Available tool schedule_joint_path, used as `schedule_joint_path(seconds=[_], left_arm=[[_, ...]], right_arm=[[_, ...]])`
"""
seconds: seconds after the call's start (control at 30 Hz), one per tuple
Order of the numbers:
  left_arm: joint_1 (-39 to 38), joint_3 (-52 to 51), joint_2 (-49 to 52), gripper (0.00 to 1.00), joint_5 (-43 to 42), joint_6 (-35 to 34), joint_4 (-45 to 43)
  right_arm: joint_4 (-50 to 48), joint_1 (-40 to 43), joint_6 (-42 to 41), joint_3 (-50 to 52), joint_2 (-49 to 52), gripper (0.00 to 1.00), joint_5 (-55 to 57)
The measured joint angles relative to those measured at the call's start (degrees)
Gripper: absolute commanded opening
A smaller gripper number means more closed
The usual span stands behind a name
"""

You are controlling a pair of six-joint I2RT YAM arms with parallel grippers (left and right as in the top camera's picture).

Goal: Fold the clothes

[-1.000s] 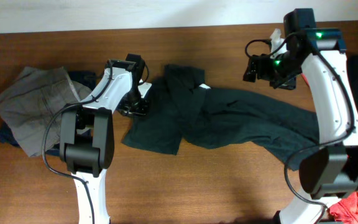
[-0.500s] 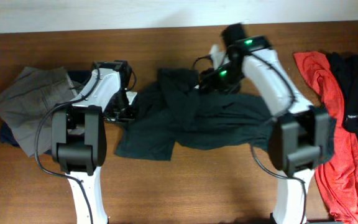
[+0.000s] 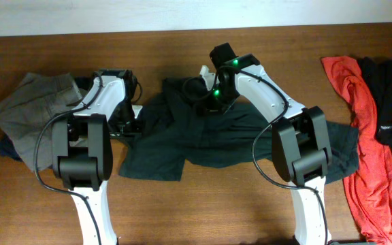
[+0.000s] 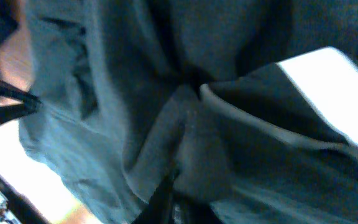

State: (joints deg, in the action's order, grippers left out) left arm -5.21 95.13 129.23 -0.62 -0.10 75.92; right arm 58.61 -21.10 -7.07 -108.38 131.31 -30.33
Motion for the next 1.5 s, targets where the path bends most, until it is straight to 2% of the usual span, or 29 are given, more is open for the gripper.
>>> schedule_joint_path(seconds=[0.17, 0.3, 0.5, 0.53, 0.57, 0.6, 0.63, 0.7, 0.83, 1.27, 1.43, 1.5], left_arm=[[1.6, 0.0, 0.0, 0.0, 0.0, 0.0, 0.0], [3.2, 0.0, 0.0, 0.0, 0.0, 0.0, 0.0], [4.1, 0.0, 0.0, 0.0, 0.1, 0.0, 0.2], [4.1, 0.0, 0.0, 0.0, 0.1, 0.0, 0.2], [4.1, 0.0, 0.0, 0.0, 0.1, 0.0, 0.2], [4.1, 0.0, 0.0, 0.0, 0.2, 0.0, 0.2], [4.1, 0.0, 0.0, 0.0, 0.2, 0.0, 0.2], [4.1, 0.0, 0.0, 0.0, 0.2, 0.0, 0.2], [4.1, 0.0, 0.0, 0.0, 0.3, 0.0, 0.1], [4.5, 0.1, 0.0, 0.0, 0.1, 0.0, 0.2], [4.5, 3.3, 0.7, 0.0, 0.0, 0.0, 1.9], [4.5, 5.8, 0.8, 0.0, 0.0, 0.0, 3.4]], right_arm=[[0.1, 2.1, 2.0, -0.6, -0.5, 0.04, -2.1], [-2.5, 7.4, 3.9, -6.1, -1.9, 0.04, -2.4], [-17.8, 18.6, 3.6, -20.5, -4.9, 0.04, -2.6], [-20.3, 19.8, 2.9, -21.2, -5.5, 0.08, -2.6], [-23.3, 21.3, 2.1, -22.0, -6.2, 0.3, -2.6], [-25.4, 22.4, 1.4, -22.4, -6.8, 0.61, -2.6], [-27.3, 23.9, -0.3, -22.9, -7.4, 0.72, -2.6], [-27.4, 24.6, -1.4, -23.2, -7.6, 0.78, -2.5], [-20.0, 25.5, -2.2, -23.2, -7.3, 0.79, -1.3], [18.8, 34.4, 3.0, -22.8, -7.2, 0.79, 3.5], [20.7, 32.1, 4.6, -17.7, -7.2, 0.76, 9.0], [18.7, 30.3, 4.8, -13.0, -7.2, 0.78, 10.4]])
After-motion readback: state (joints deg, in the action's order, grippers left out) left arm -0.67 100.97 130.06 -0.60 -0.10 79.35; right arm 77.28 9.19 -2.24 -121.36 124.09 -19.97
